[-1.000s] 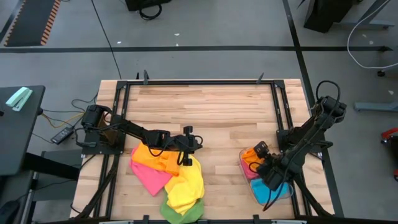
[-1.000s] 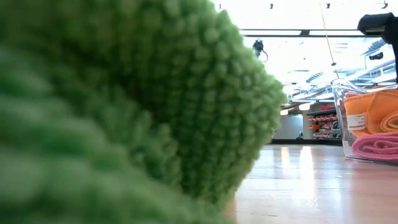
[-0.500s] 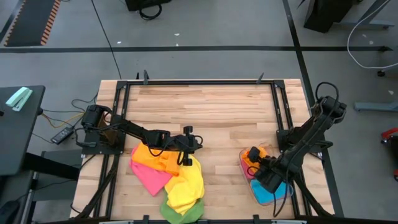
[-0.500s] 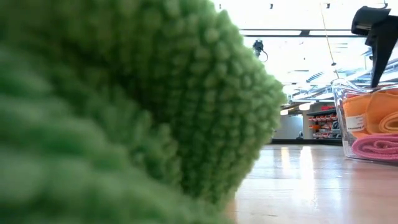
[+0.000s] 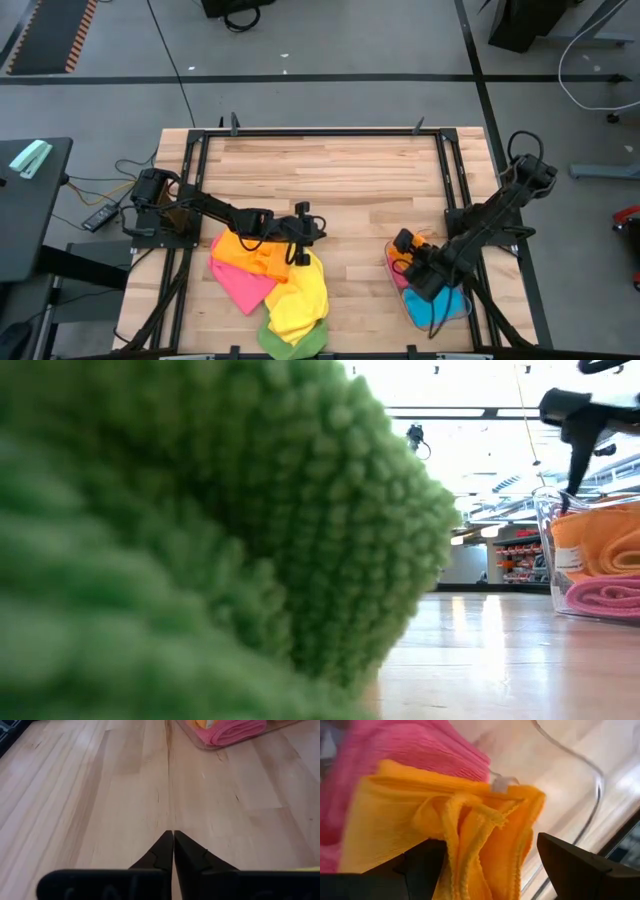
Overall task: Fold microfiber towels
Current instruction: Put the folded orange towel into the transparent bin
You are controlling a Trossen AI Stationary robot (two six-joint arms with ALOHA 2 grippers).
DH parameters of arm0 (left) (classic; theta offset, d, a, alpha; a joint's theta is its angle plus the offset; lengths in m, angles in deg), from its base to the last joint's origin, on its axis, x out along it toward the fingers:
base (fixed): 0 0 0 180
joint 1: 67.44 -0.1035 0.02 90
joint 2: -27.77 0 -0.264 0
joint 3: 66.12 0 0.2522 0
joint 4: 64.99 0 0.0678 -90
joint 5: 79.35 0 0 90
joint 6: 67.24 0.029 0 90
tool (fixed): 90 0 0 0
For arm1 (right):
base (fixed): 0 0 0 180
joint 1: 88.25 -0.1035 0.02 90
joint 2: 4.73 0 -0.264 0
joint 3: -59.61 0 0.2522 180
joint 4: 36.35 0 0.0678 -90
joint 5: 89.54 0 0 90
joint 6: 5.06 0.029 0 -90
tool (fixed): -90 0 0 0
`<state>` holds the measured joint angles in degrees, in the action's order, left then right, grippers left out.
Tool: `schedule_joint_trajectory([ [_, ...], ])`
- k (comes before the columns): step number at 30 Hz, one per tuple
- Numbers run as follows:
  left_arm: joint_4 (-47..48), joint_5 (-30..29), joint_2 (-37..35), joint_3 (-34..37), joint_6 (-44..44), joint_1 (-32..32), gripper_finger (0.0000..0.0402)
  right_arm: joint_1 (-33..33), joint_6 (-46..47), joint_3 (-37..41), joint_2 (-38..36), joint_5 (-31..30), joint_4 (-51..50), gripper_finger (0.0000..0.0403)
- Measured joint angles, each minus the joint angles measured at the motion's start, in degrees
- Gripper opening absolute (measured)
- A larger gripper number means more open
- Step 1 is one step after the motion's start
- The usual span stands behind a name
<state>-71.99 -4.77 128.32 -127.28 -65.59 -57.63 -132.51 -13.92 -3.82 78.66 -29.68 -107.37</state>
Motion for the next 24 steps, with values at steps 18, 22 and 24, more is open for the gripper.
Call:
schedule_joint_trajectory([
  [18, -1.9, 0.0, 0.0, 0.0, 0.0, 0.0, 0.0024, 7.2, 2.6, 2.6, 0.0, 5.8, 2.9, 0.0323],
  [22, -1.9, 0.0, 0.0, 0.0, -0.1, 0.3, 0.0026, 7.1, 2.1, 2.6, 0.0, 5.1, 3.0, 0.0311],
  [24, -1.9, 0.0, 0.0, 0.0, -0.1, 0.4, 0.0024, 7.1, 2.3, 2.6, 0.0, 4.7, 3.0, 0.0291],
])
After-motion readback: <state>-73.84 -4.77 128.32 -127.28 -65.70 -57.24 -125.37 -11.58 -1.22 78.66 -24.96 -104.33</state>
